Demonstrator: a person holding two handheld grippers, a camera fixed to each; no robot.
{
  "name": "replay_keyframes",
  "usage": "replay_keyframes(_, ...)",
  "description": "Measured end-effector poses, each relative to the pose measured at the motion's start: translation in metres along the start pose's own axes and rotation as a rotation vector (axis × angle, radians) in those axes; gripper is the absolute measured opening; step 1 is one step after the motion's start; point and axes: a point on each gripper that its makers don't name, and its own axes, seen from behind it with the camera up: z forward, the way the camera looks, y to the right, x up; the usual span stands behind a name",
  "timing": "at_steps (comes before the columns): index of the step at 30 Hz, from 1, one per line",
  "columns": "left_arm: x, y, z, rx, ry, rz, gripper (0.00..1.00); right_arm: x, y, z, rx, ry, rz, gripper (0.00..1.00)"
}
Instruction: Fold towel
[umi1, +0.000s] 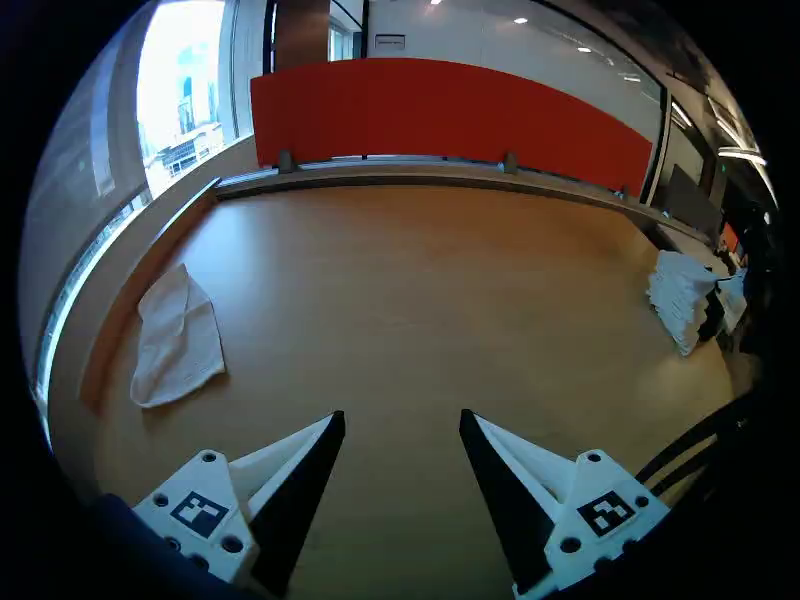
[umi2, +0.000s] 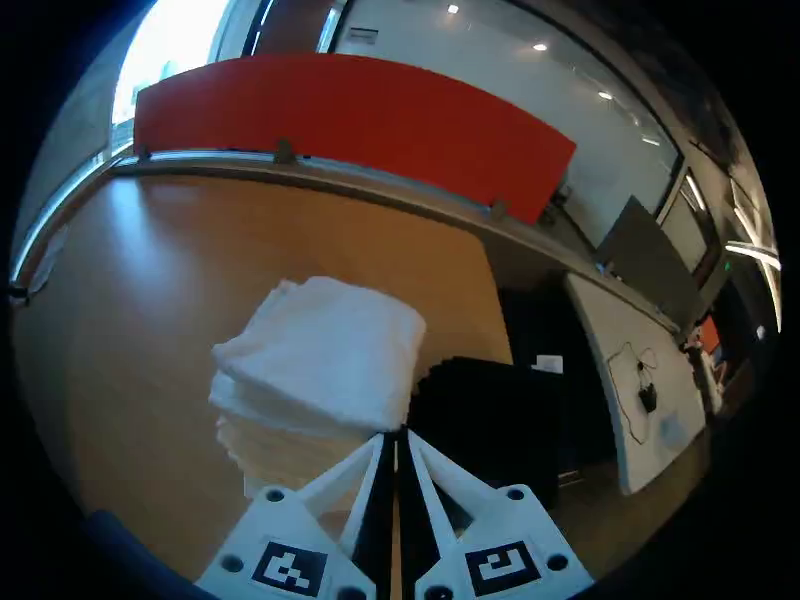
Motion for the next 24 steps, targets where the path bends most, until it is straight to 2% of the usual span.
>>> replay_keyframes(11, 0.001, 0.002, 0.0, 0.002, -0.001, 0.007, 0.85, -0.03, 0.008, 0.02, -0.016, -0.066, 0.035, 0.01)
replay_keyframes(24, -0.002, 0.002, 0.0, 0.007, -0.007, 0.006, 0.85, -0.059, 0.003, 0.04, -0.008, -0.136, 0.066, 0.02)
